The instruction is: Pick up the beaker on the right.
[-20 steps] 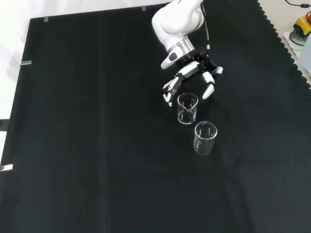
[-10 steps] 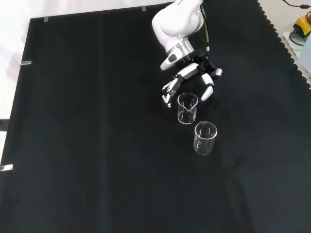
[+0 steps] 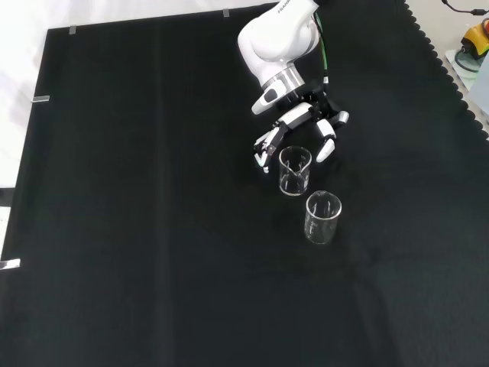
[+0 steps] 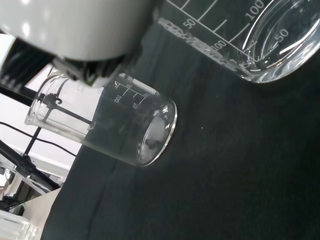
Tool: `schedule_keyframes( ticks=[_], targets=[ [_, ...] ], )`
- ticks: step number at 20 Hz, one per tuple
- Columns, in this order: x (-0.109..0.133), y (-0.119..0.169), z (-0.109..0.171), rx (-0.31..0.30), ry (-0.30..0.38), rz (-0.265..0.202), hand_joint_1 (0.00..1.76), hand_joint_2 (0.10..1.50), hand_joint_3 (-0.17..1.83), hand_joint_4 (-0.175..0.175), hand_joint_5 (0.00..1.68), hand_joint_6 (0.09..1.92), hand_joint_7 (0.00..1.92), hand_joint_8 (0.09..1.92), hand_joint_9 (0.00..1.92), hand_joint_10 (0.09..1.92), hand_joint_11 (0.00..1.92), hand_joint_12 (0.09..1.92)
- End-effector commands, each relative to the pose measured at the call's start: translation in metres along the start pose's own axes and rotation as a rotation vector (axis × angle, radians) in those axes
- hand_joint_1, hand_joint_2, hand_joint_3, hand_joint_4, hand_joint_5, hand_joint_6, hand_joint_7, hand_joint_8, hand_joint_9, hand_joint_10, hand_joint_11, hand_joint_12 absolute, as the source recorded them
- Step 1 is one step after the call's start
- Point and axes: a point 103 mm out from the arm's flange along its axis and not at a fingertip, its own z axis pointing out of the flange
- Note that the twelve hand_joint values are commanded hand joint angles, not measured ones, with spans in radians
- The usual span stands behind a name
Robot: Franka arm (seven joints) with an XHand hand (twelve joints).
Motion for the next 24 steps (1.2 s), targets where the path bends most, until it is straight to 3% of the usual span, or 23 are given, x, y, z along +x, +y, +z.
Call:
schedule_keyframes(
  ticks=[1, 21, 24],
  targets=[
    [0.000, 0.001, 0.002, -0.002, 0.002, 0.000, 0.97, 0.28, 1.08, -0.047, 0.40, 0.20, 0.36, 0.64, 0.44, 0.57, 0.00, 1.27],
    [-0.002, 0.011, 0.016, 0.001, 0.002, -0.004, 0.98, 0.28, 1.07, -0.040, 0.44, 0.25, 0.40, 0.65, 0.47, 0.57, 0.00, 1.29],
    [-0.003, 0.011, 0.015, -0.002, 0.003, -0.006, 0.98, 0.29, 1.06, -0.038, 0.42, 0.35, 0.42, 0.63, 0.48, 0.56, 0.00, 1.31]
  ],
)
